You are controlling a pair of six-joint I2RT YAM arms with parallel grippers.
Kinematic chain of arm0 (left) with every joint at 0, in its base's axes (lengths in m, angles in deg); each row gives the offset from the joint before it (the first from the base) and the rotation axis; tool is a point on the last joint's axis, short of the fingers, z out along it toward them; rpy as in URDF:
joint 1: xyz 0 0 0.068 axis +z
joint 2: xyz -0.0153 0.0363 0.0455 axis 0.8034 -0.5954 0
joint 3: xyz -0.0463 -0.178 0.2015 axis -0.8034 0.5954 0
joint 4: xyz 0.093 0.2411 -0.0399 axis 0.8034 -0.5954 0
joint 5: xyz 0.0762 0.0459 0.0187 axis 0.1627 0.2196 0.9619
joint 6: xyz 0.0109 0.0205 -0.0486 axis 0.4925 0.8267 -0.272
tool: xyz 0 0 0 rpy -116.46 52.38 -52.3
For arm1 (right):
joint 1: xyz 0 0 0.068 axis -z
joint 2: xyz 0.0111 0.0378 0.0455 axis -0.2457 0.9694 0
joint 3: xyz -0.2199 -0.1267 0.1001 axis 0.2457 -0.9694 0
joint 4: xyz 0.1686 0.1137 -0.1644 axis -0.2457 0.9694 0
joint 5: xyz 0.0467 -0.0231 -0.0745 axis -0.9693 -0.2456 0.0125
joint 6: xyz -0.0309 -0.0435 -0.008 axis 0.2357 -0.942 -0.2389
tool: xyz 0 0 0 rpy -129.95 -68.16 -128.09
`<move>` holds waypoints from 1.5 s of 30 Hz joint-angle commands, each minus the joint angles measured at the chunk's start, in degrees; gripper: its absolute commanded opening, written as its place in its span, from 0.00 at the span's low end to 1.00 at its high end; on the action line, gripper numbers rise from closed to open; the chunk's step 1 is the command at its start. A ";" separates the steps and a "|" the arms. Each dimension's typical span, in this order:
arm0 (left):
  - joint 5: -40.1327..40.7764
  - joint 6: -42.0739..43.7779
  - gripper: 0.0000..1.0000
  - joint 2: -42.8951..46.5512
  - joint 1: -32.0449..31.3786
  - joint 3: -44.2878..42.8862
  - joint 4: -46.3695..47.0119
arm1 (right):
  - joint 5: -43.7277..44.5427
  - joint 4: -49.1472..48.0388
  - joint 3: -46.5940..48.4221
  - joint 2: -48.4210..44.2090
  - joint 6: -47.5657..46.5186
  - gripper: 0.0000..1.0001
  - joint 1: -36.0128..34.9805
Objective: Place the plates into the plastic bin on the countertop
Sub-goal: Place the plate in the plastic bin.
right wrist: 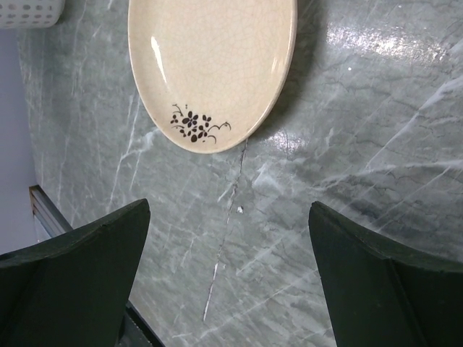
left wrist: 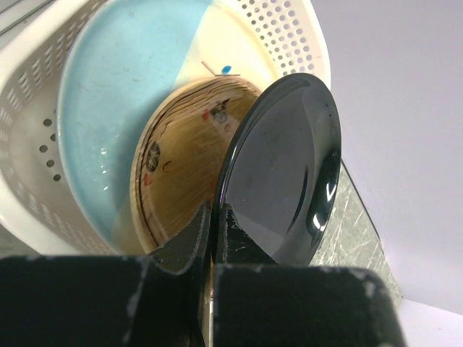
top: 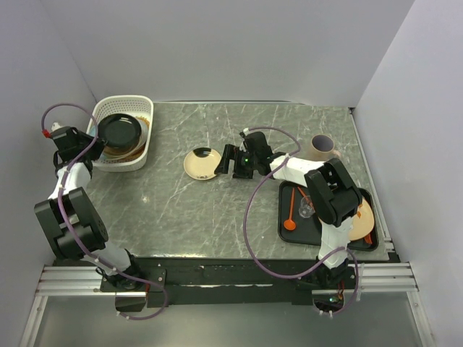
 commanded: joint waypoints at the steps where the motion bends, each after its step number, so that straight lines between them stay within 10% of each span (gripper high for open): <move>1: -0.59 -0.80 0.01 1.89 0.48 1.39 4.03 | -0.81 -0.72 2.24 0.02 -0.28 0.98 0.46; 11: 0.46 -0.37 0.01 1.63 0.74 2.10 3.59 | -0.64 -0.46 1.88 -0.33 -0.46 0.97 0.38; 14: 1.51 -0.19 0.34 2.07 0.83 2.10 3.07 | -0.29 0.15 2.15 -0.59 -0.89 0.98 0.37; 24: 8.79 0.16 0.99 7.25 1.09 4.29 1.48 | 0.24 0.24 1.71 -1.30 -0.90 0.98 0.38; 45: 2.05 2.18 0.99 15.51 -2.41 7.72 4.56 | -0.63 -0.81 7.16 5.11 1.65 0.93 0.37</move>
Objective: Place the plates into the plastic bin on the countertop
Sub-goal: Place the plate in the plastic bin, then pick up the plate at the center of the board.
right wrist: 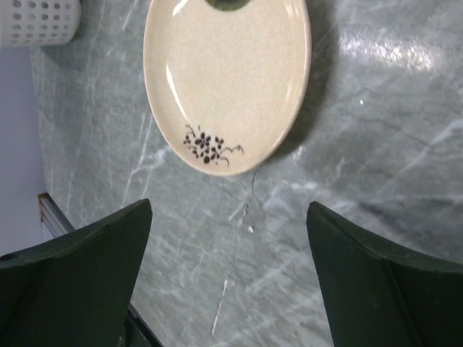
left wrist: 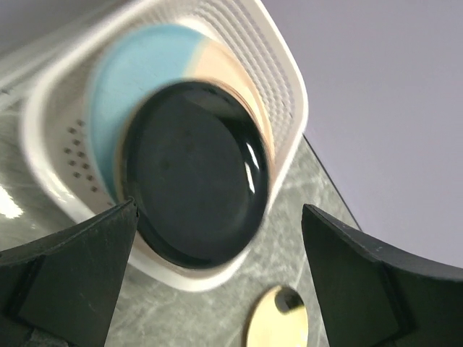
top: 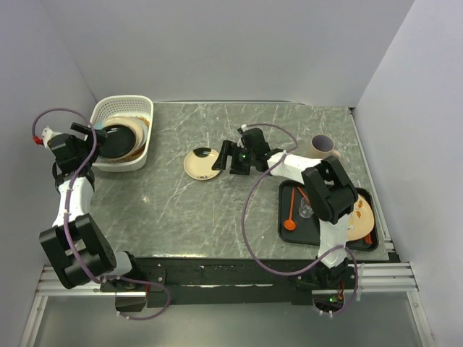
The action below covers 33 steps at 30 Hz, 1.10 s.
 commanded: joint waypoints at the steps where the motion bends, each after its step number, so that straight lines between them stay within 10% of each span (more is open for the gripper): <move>1: -4.93 2.44 0.99 3.08 -3.36 0.10 2.37 | -0.46 -0.96 3.68 3.41 1.02 0.93 0.38; 20: -3.54 7.90 0.99 -11.32 -33.14 -3.68 2.19 | 0.07 -2.28 0.79 2.28 1.37 0.93 0.73; 33: -6.51 5.44 0.81 -25.13 -36.50 -3.77 7.38 | 0.42 -3.16 -2.29 -0.19 1.20 0.94 1.52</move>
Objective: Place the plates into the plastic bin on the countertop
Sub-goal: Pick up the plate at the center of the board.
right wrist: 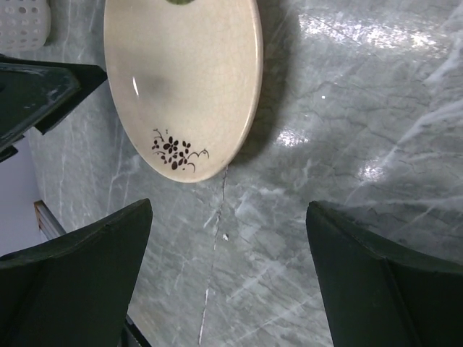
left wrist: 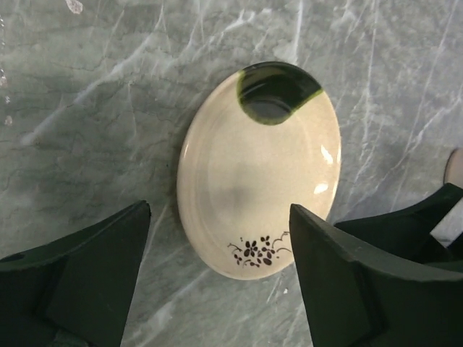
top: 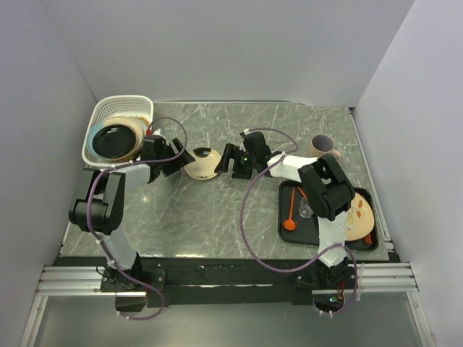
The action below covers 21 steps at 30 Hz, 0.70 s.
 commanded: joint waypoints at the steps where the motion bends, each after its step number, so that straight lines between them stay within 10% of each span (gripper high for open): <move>1: -1.47 -0.29 0.80 -1.63 -0.70 -2.31 3.80 | 0.64 -1.45 -1.07 -2.79 0.02 0.94 0.56; 21: -1.12 -0.47 0.62 -5.68 -1.40 -2.57 3.71 | 0.81 -1.37 -1.77 -4.10 0.02 0.95 0.73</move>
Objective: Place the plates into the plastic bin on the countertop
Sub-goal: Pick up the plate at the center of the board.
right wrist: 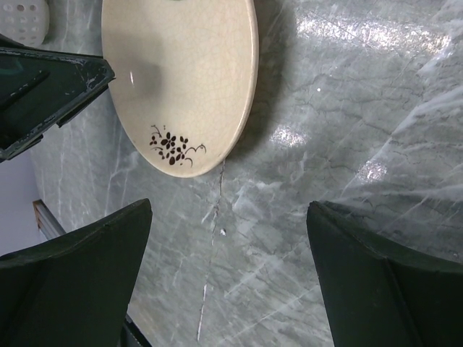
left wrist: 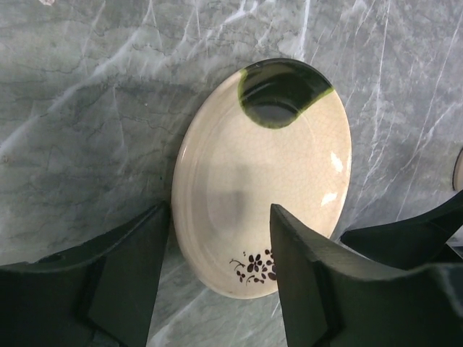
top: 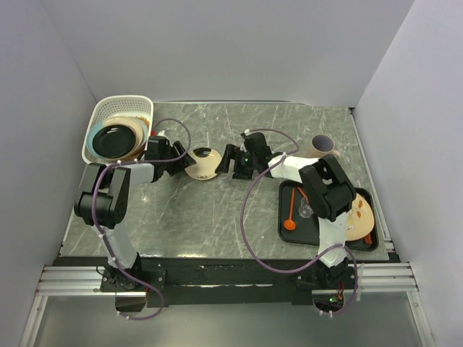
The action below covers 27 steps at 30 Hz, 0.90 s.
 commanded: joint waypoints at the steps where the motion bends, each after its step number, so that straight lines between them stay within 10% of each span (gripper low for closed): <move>1: -0.53 -0.47 0.59 -1.35 -0.40 -1.50 1.37 | 0.68 -1.11 -0.66 -3.36 0.02 0.95 0.64; 12: -0.70 -0.47 0.40 -4.43 -0.66 -1.85 1.46 | 0.77 -0.84 -0.48 -3.71 -0.16 0.95 0.65; 19: -1.05 -0.47 0.01 -6.01 -0.92 -2.82 1.02 | 0.77 -0.85 -0.57 -3.71 -0.16 0.95 0.64; 27: -0.88 -0.47 0.01 -5.84 -1.01 -3.52 0.58 | 0.77 -0.49 -0.22 -3.54 -0.42 0.95 0.73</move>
